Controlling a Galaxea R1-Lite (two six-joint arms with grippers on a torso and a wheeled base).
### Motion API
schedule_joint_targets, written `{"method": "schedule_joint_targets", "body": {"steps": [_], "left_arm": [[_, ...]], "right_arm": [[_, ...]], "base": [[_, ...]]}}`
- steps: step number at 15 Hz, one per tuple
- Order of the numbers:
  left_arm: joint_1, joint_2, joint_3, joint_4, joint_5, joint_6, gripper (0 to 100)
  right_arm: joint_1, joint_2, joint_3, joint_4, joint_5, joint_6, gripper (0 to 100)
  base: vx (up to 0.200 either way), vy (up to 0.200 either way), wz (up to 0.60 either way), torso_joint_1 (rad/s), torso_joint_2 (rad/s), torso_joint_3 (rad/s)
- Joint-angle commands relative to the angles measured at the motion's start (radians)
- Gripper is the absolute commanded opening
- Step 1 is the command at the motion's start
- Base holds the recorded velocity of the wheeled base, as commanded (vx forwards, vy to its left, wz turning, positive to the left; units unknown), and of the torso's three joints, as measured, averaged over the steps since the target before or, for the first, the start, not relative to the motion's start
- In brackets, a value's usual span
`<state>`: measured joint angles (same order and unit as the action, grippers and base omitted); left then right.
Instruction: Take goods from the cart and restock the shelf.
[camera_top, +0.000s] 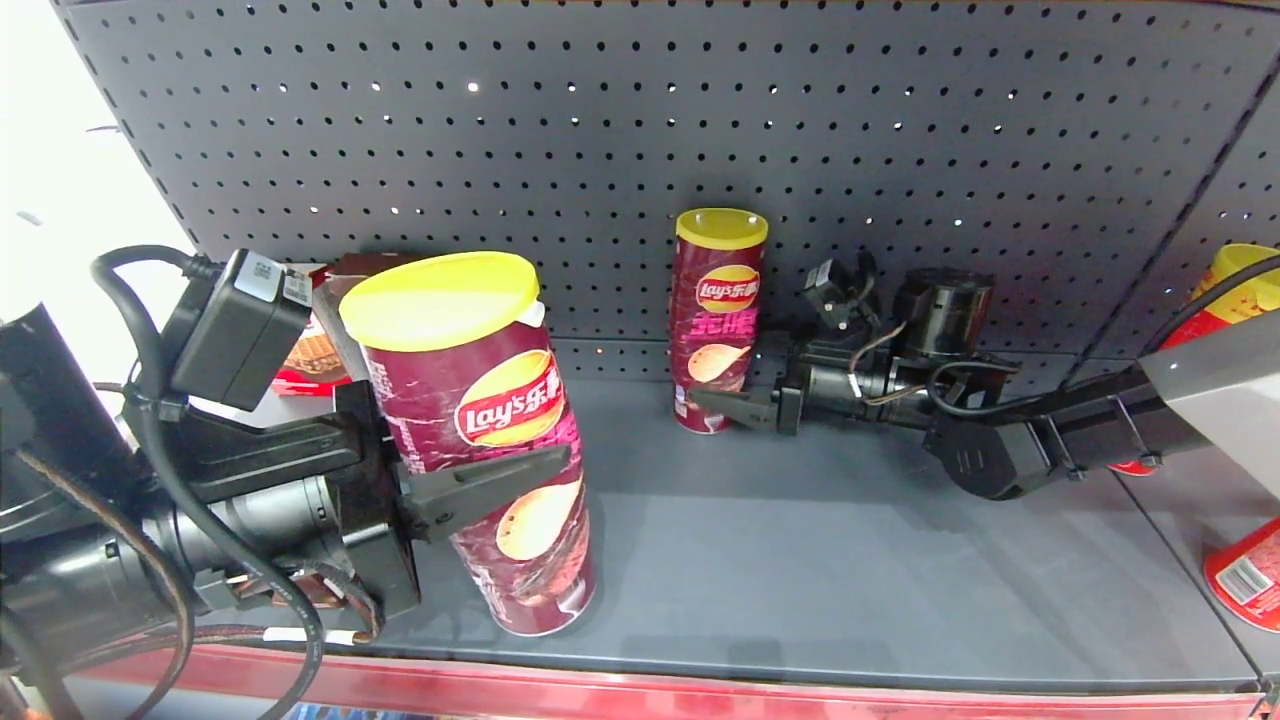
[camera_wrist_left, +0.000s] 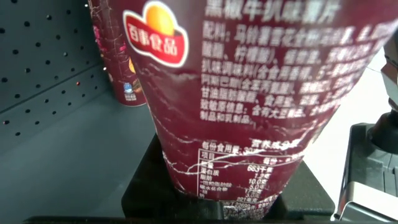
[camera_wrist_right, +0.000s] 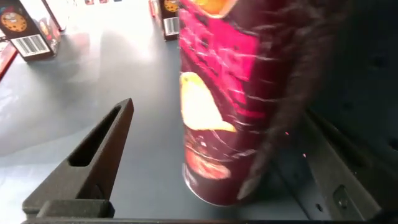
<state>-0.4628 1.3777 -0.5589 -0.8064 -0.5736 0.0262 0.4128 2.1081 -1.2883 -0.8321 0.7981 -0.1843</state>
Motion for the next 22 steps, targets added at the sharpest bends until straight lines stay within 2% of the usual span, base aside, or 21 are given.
{"method": "schedule_joint_targets", "body": {"steps": [1,6,10,13,18,22], "left_arm": [[0.000,0.000,0.002,0.000,0.000,0.000,0],[0.000,-0.002,0.010,0.000,0.000,-0.002,0],[0.000,-0.002,0.010,0.000,-0.002,0.000,0],[0.000,-0.002,0.008,-0.002,-0.002,0.000,0],[0.001,-0.002,0.011,0.000,0.000,-0.002,0],[0.021,-0.002,0.017,0.000,-0.005,0.000,0]], "right_arm": [[0.008,-0.010,0.010,-0.001,0.001,-0.001,100],[0.012,-0.040,0.080,-0.001,0.001,-0.003,100],[0.012,-0.048,0.075,0.024,-0.003,-0.001,100],[0.003,0.000,0.017,0.033,-0.033,-0.001,100],[0.011,0.076,-0.181,0.133,-0.034,-0.001,100],[0.015,0.095,-0.227,0.171,-0.036,-0.001,100]], "base": [[0.000,0.000,0.00,0.000,0.00,0.000],[0.000,0.000,0.00,0.000,0.00,0.000],[0.000,0.000,0.00,0.000,0.00,0.000],[0.000,0.000,0.00,0.000,0.00,0.000],[0.000,0.000,0.00,0.000,0.00,0.000],[0.000,0.000,0.00,0.000,0.00,0.000]]}}
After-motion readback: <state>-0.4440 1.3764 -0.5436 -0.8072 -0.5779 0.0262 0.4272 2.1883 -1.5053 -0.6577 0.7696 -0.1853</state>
